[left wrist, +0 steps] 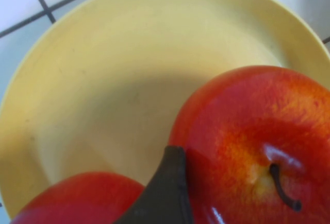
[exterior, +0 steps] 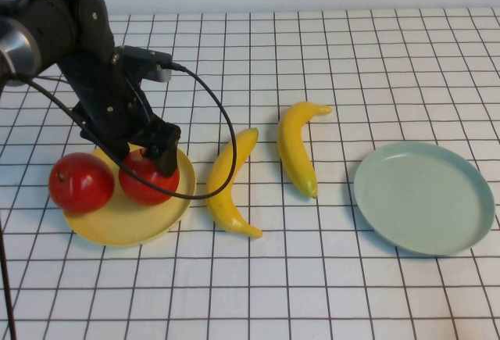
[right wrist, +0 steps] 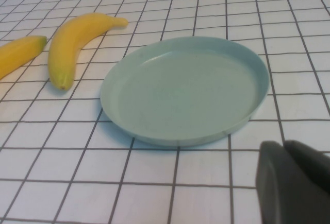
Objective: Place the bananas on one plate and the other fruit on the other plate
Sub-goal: Put one type of fruit in the left plate, then put another type of fruit in the right plate
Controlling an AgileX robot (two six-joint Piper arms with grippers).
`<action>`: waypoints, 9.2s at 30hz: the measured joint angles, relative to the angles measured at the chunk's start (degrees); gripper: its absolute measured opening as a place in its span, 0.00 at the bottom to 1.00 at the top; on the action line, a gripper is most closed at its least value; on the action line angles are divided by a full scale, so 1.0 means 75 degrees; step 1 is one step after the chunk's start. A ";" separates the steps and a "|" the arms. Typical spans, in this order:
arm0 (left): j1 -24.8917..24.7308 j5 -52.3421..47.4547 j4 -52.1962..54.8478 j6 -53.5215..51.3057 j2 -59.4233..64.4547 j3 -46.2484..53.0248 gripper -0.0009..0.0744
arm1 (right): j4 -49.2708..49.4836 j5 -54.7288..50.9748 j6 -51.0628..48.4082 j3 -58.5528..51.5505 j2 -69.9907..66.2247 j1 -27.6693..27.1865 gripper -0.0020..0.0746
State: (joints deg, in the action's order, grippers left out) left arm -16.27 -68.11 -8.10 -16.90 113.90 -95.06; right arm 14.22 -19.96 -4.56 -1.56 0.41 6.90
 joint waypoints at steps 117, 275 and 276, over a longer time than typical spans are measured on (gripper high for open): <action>0.0553 -0.0263 -0.0690 -0.0370 0.0090 -0.0481 0.90 | 0.0000 0.0000 0.0000 0.0000 0.0000 0.0000 0.00; 0.1626 0.6360 0.1163 0.1755 -1.5269 1.2302 0.01 | 0.0000 0.0000 0.0000 -0.0018 0.0013 0.0000 0.00; 0.1814 0.6520 0.0898 0.1559 -1.5269 1.2476 0.01 | 0.0000 0.0000 0.0000 -0.0018 0.0013 0.0000 0.00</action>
State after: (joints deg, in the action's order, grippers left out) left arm -2.66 -19.21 -1.37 -5.21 -0.61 -1.49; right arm 14.22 -19.96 -4.56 -1.69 0.51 6.90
